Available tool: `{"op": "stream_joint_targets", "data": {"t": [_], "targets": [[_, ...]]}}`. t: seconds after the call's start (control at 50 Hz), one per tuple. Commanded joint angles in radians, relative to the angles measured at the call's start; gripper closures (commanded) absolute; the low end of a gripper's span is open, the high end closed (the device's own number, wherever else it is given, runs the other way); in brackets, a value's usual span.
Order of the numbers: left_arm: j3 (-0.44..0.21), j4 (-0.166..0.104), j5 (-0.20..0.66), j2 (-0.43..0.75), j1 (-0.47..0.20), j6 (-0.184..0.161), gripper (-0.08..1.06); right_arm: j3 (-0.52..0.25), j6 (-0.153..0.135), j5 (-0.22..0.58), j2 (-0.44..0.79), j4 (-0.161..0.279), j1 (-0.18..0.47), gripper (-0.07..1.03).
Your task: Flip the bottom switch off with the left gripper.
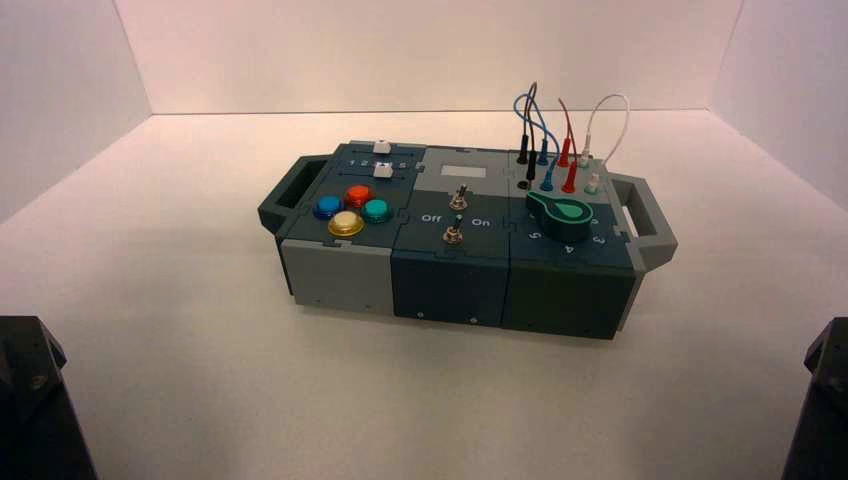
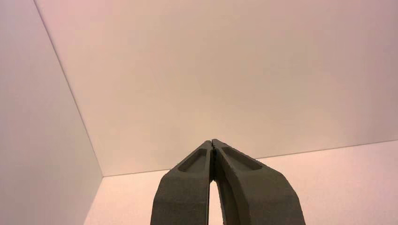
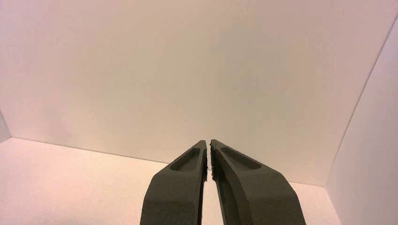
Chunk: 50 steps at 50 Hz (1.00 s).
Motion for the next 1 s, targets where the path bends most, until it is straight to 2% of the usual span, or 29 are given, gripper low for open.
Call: {"op": "stream_joint_targets", "data": {"t": [0.02, 0.34, 0.44, 0.58, 0.74, 0.76, 0.86, 0.9, 0.94, 0.96, 0.98, 1.0], "targets": [[-0.009, 0.002, -0.012, -0.009, 0.000, 0.005, 1.01, -0.014, -0.002, -0.012, -0.003, -0.002, -0.005, 0.92], [-0.008, 0.002, -0.003, -0.009, 0.000, 0.005, 1.01, -0.015, 0.002, 0.002, -0.003, 0.002, -0.005, 0.93], [-0.018, 0.002, 0.046, -0.012, -0.008, 0.003, 1.01, -0.026, 0.009, 0.058, -0.003, 0.006, -0.005, 0.96], [-0.052, 0.002, 0.202, -0.025, -0.058, 0.000, 1.01, -0.052, 0.018, 0.199, -0.005, 0.034, 0.000, 0.98], [-0.100, 0.002, 0.405, -0.040, -0.167, -0.002, 1.01, -0.094, 0.026, 0.405, -0.006, 0.121, 0.006, 0.98], [-0.123, 0.000, 0.465, -0.040, -0.204, -0.002, 1.01, -0.118, 0.023, 0.477, -0.006, 0.149, 0.008, 0.98], [-0.184, -0.002, 0.620, -0.040, -0.265, -0.003, 1.01, -0.179, 0.020, 0.650, -0.008, 0.186, 0.015, 0.98], [-0.213, -0.008, 0.693, -0.041, -0.288, -0.003, 1.01, -0.196, 0.018, 0.712, -0.008, 0.198, 0.018, 0.98], [-0.219, -0.009, 0.710, -0.041, -0.295, -0.003, 1.01, -0.202, 0.018, 0.732, -0.008, 0.202, 0.020, 0.98], [-0.238, -0.015, 0.761, -0.046, -0.308, -0.005, 1.01, -0.222, 0.017, 0.793, -0.008, 0.212, 0.025, 0.98], [-0.261, -0.028, 0.819, -0.052, -0.328, -0.008, 1.01, -0.249, 0.017, 0.897, -0.003, 0.227, 0.035, 0.98], [-0.270, -0.034, 0.847, -0.055, -0.337, -0.011, 1.01, -0.259, 0.015, 0.939, 0.000, 0.232, 0.038, 0.98]]}}
